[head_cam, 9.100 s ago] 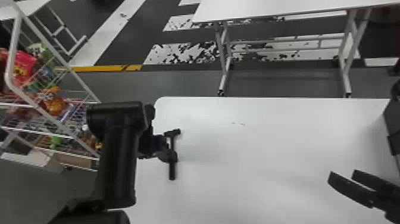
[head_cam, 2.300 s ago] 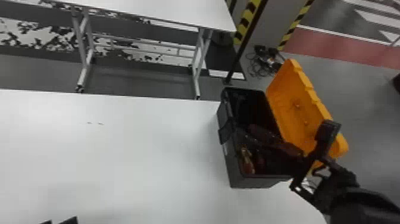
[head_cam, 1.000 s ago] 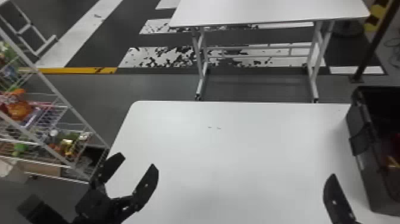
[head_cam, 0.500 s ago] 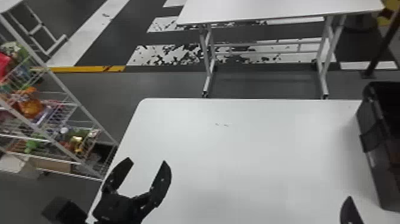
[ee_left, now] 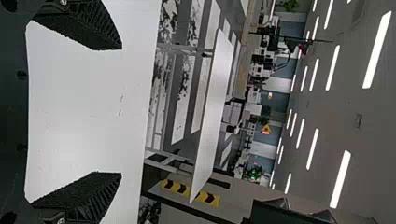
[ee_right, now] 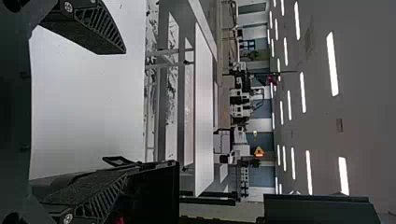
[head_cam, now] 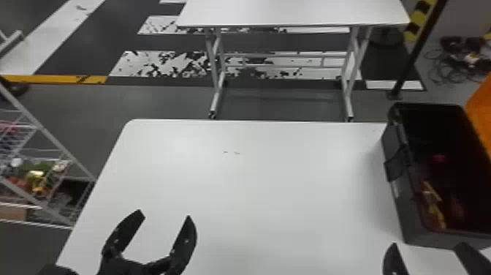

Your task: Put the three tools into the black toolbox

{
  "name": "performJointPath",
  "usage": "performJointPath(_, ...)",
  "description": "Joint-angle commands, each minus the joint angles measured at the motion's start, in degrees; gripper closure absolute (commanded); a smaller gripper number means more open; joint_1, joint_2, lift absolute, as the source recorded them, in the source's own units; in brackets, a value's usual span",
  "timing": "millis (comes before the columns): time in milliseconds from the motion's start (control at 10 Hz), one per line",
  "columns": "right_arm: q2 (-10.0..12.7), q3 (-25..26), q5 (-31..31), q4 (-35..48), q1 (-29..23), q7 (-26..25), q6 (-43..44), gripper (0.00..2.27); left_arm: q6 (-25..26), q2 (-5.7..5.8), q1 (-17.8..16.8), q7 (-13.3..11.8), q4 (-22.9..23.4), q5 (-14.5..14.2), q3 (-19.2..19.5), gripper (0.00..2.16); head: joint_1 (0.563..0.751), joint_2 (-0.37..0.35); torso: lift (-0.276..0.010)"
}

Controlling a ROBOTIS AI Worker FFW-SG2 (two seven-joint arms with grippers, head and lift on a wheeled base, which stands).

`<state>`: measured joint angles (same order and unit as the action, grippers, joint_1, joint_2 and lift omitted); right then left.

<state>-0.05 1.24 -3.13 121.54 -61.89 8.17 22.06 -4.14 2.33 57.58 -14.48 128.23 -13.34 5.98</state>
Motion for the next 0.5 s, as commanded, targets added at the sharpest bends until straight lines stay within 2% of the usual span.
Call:
performJointPath(0,-0.3,0.1,-1.0,-0.4,0.2,0.0,-1.5,0.08,-2.9,0.75,0.4,0.1,-2.1,1.5,-1.5,0.04,0.695,0.044,-0.051)
performJointPath(400,-1.4,0.0,-2.1,-2.4,0.4,0.0,-0.2,0.08,-3.1,1.19,0.5,2.6,-2.4,5.1,-4.1,0.04,0.695,-0.012,-0.051)
